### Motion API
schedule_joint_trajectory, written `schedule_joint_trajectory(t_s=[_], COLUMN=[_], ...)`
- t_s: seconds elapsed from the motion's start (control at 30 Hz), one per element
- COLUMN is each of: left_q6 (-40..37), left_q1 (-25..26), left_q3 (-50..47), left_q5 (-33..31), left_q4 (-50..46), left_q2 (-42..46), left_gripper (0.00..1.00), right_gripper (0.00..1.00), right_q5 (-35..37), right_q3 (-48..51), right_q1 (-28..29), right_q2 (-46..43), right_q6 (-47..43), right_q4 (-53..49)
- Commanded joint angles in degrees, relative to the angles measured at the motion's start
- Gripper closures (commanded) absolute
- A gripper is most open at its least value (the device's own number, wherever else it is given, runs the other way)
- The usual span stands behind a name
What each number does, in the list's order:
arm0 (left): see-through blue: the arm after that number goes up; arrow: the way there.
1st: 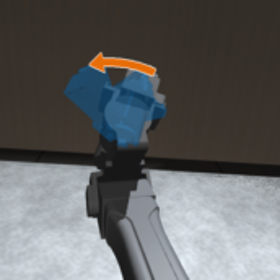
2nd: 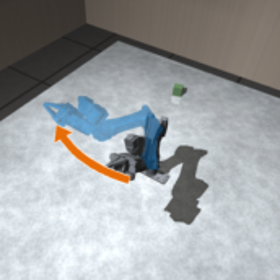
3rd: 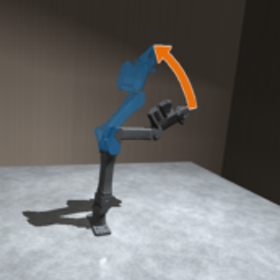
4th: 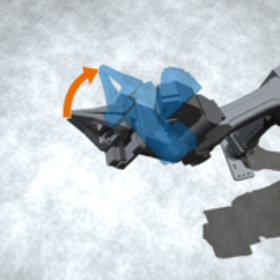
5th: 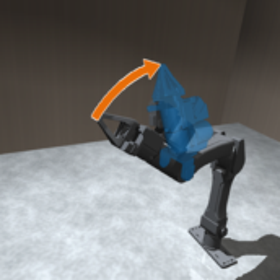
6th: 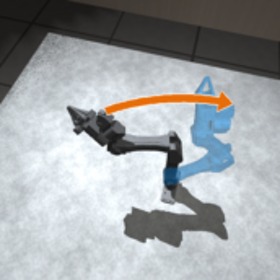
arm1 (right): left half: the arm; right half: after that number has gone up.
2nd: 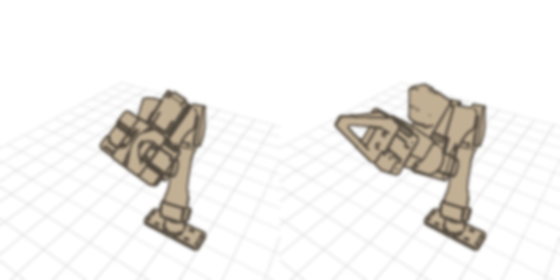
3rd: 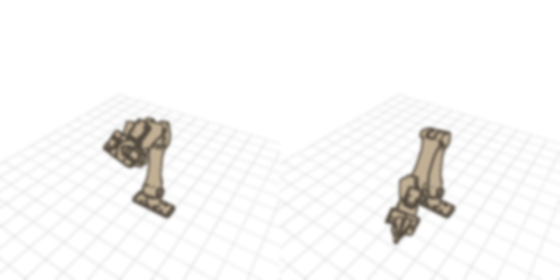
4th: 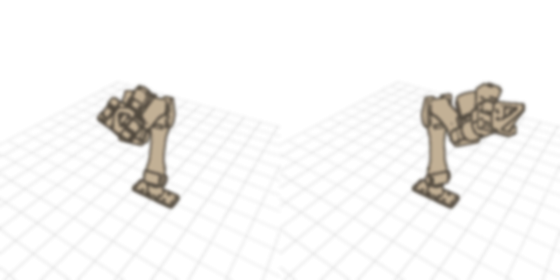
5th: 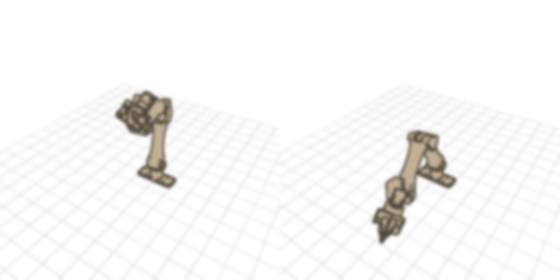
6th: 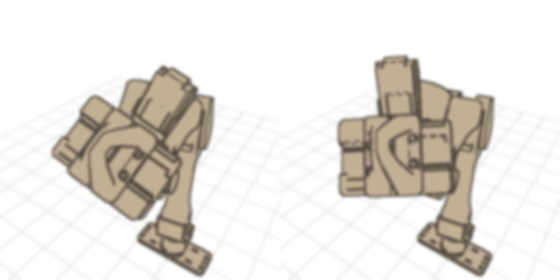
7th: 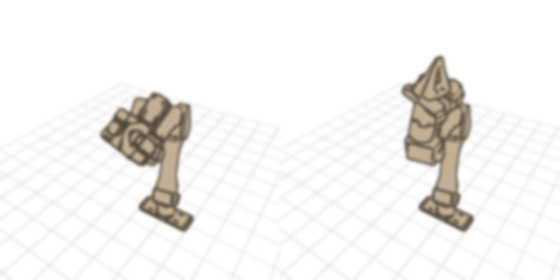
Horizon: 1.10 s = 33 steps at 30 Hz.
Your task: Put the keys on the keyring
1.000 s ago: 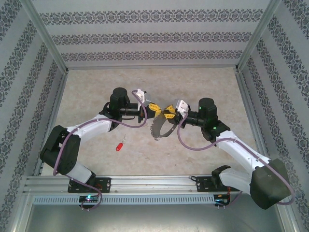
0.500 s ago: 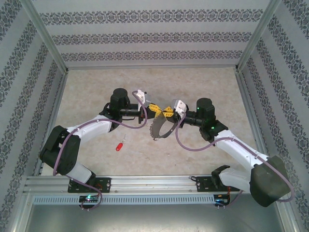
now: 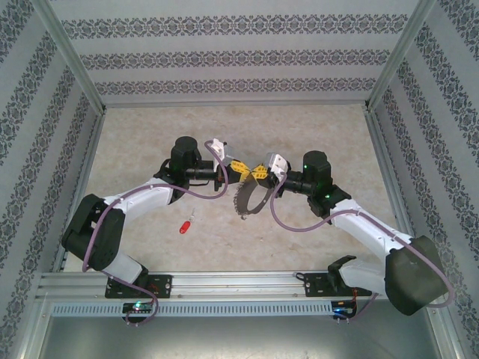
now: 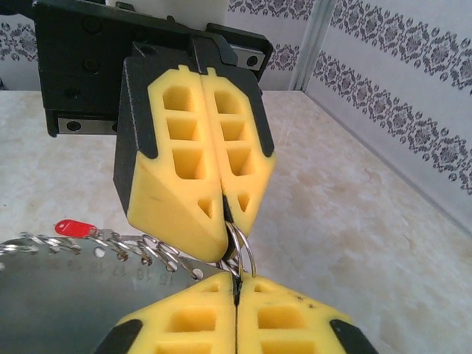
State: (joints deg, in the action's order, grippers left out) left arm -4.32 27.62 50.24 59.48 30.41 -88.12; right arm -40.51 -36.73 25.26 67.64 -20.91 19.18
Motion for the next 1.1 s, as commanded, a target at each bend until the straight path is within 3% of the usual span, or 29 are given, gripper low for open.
schedule_joint_trajectory(t_s=[0.0, 0.13, 0.23, 0.37, 0.5, 0.63, 0.93, 1.07], left_q6=[-1.5, -4.1, -9.0, -16.6, -20.1, -21.9, -22.3, -23.5], left_q1=[1.3, 1.3, 1.3, 1.3, 1.3, 1.2, 1.2, 1.2], left_q3=[0.8, 2.9, 6.6, 9.2, 11.0, 12.8, 10.9, 11.0], left_q5=[3.2, 2.2, 0.4, 0.3, -1.7, -3.1, -6.4, -5.7], left_q4=[3.1, -3.4, -15.6, -27.9, -34.6, -38.9, -33.6, -33.9], left_q2=[0.0, -0.6, -1.5, -2.0, -3.0, -4.1, -5.8, -7.8], left_gripper=[1.00, 0.99, 0.75, 0.65, 0.65, 0.66, 0.65, 0.70], right_gripper=[0.99, 1.00, 1.00, 1.00, 1.00, 1.00, 1.00, 1.00], right_q5=[-5.0, -3.8, -1.3, 3.7, 8.7, 8.7, 10.0, 7.9], right_q3=[-0.8, -0.7, -0.6, -2.4, -4.5, -6.0, -6.1, -4.7], right_q1=[1.1, 0.9, 0.9, 1.1, 1.1, 0.9, 1.2, 1.6], right_q2=[1.1, 1.4, 1.3, 0.8, 2.2, 3.9, 6.5, 7.2], right_q6=[0.0, -0.7, -2.2, -7.4, -12.9, -13.6, -13.0, -14.1], right_q4=[2.9, 2.5, 0.6, -7.7, -14.0, -15.5, -17.2, -15.2])
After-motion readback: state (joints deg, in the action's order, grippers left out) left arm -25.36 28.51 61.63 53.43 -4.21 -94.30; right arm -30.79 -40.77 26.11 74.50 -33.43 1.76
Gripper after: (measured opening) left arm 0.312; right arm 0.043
